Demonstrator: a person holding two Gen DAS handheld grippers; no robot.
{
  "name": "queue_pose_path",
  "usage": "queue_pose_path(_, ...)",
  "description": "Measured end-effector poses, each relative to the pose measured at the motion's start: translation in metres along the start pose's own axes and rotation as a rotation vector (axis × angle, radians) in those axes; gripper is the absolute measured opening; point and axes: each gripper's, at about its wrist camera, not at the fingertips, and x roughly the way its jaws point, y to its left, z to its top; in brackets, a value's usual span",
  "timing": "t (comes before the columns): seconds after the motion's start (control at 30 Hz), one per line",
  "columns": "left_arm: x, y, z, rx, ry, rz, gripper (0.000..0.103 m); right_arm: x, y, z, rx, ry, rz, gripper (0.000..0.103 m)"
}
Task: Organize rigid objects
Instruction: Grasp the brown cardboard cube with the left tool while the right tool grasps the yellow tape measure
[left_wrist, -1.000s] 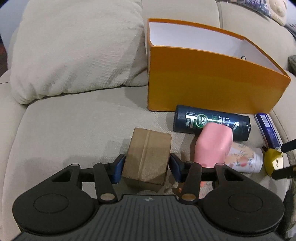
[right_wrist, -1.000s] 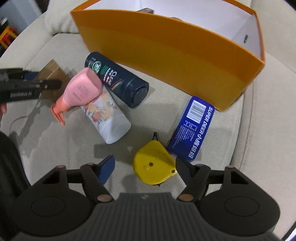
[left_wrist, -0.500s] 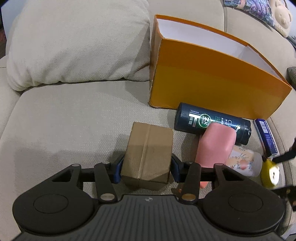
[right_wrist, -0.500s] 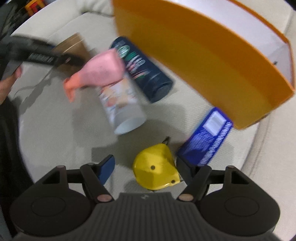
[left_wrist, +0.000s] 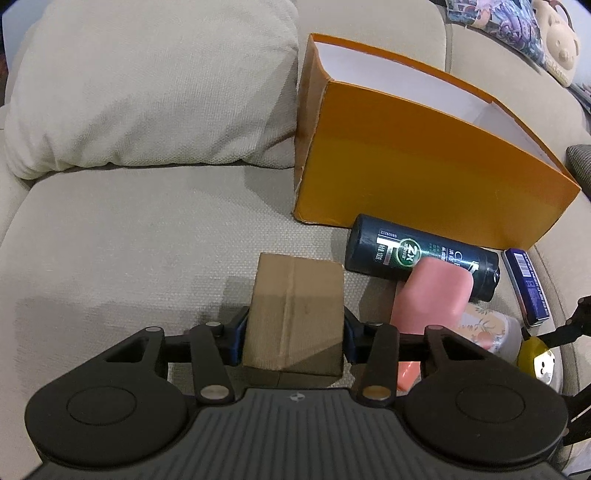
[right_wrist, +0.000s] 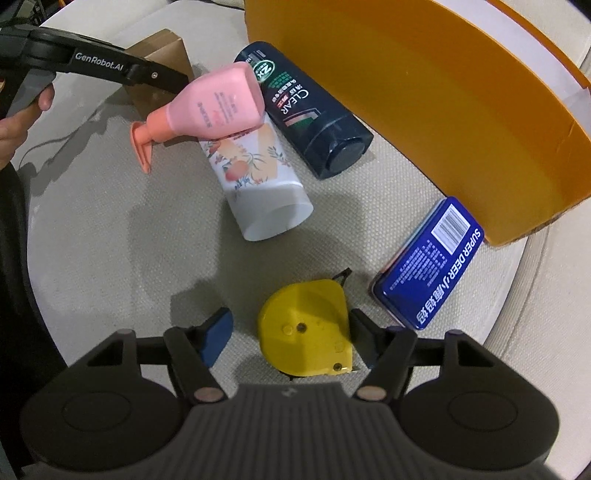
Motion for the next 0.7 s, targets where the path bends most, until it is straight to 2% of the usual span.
queue_pose_path(0.17, 0.001, -0.002, -0.001, 0.011, -0.002, 0.008, 0.054, 0.001, 0.000, 0.001, -0.004, 0.000, -0.006, 0.069)
queue_pose_path(0.23, 0.000, -0.002, -0.001, 0.014, -0.008, 0.006, 0.054, -0.002, 0.000, 0.000, -0.016, -0.009, -0.019, 0.053)
queue_pose_path(0.33, -0.001, 0.001, -0.001, -0.007, -0.013, -0.009, 0.054, -0.008, -0.005, 0.002, 0.010, -0.028, 0.011, 0.053)
queue_pose_path(0.7, -0.004, 0.002, 0.000, -0.011, -0.038, -0.001, 0.054, -0.017, 0.002, 0.001, 0.025, -0.054, 0.013, 0.053)
